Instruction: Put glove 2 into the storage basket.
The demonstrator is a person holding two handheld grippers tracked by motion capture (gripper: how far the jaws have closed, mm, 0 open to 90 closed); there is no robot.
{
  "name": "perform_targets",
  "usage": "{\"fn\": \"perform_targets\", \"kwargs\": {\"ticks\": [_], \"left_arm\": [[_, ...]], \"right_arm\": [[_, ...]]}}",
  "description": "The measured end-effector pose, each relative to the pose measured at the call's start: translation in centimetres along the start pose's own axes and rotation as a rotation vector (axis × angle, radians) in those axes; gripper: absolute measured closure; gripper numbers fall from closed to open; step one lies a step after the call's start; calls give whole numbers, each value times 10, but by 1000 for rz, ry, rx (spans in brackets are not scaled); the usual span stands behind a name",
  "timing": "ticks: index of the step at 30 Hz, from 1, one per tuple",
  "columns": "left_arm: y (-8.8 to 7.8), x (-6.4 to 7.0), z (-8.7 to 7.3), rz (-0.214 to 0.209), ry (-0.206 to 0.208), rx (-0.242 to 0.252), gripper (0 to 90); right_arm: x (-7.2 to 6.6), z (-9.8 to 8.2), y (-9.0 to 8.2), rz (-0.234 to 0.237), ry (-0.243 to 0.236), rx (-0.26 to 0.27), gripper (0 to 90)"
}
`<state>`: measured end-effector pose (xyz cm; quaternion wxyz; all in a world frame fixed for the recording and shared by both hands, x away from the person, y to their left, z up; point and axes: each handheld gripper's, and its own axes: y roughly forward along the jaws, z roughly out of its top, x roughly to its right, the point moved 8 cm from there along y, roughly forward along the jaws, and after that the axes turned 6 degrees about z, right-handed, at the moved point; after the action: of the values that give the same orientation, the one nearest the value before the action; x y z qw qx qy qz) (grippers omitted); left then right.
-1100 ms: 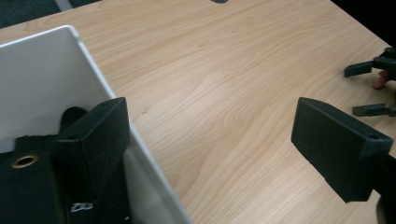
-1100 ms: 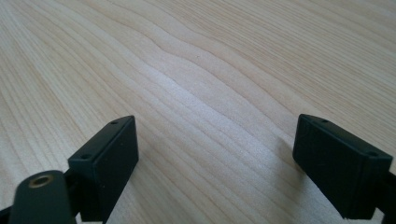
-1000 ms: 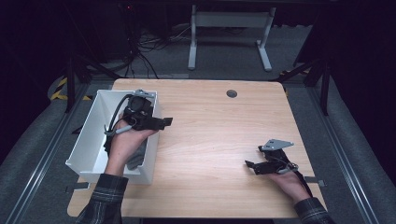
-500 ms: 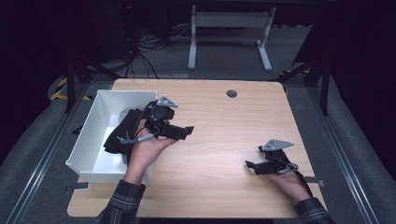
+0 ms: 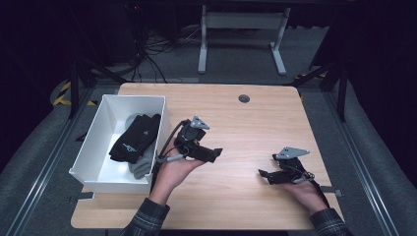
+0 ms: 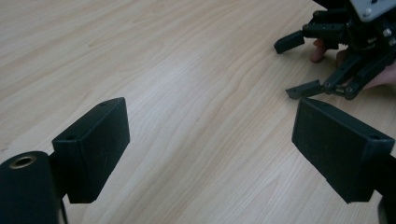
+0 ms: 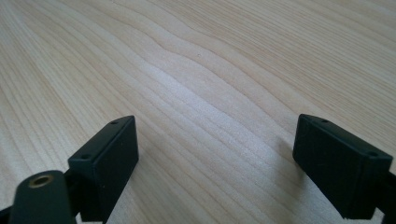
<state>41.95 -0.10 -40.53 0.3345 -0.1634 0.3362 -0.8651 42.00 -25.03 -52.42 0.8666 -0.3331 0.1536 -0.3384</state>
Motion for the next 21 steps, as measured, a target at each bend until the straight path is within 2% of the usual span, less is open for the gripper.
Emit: {"fn": "perform_targets", "kwargs": {"ticks": [4,8,15,16,21], "left_arm": [[9,8,-7,-20,19,-9,115],[24,18,-21,-36,41,-23,111],[42,21,-41,-33,57,-6,109],[44,20,-44,-26,70,-12,109],[54,20,-58,-21,80,-20,108]], "right_arm": [[0,0,0,0,0,0,144],[0,0,0,1,0,0,144],[0,0,0,1,0,0,144],[0,0,0,1,0,0,144],[0,0,0,1,0,0,144]]}}
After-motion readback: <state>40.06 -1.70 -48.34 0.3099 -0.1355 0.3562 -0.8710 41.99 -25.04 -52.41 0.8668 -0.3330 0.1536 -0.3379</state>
